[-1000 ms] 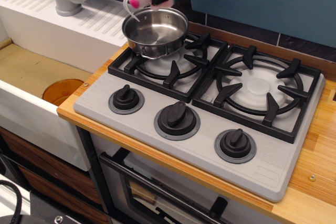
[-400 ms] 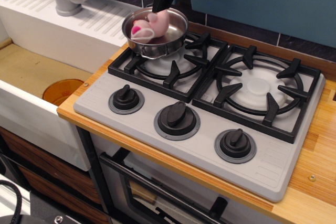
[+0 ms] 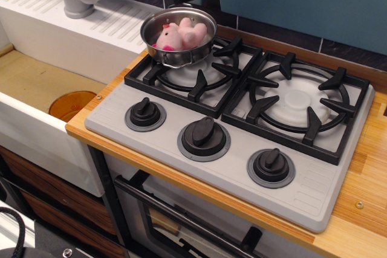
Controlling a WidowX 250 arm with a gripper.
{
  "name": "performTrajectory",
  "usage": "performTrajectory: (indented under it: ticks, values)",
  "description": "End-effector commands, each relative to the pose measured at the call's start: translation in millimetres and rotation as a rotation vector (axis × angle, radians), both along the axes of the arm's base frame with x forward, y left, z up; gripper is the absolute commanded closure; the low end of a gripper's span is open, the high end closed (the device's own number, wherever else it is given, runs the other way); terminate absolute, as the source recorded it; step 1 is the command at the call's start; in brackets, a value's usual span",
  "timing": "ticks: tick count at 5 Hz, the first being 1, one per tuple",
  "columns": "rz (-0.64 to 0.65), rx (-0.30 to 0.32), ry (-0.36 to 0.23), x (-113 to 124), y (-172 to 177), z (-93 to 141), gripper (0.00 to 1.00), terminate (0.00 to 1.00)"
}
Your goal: Put pan on stove and put stuffedpig in pan
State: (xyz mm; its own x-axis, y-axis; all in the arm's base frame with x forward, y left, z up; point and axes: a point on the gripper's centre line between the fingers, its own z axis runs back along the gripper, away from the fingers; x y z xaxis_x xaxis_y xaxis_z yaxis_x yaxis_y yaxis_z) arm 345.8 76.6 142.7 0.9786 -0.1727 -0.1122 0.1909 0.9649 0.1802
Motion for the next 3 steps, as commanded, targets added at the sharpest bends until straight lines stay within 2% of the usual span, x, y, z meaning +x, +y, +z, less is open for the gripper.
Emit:
performTrajectory:
  ticks: [1,2,3]
  values:
    - [-0.009,-0.002,-0.067,8.6,-9.3,25.8,0.00,0.00]
    - [-0.015,-0.043,-0.069,11.7,-10.4,20.9,0.00,0.00]
    - [-0.023,-0.039,-0.084,13.5,-10.4,11.3,0.00,0.00]
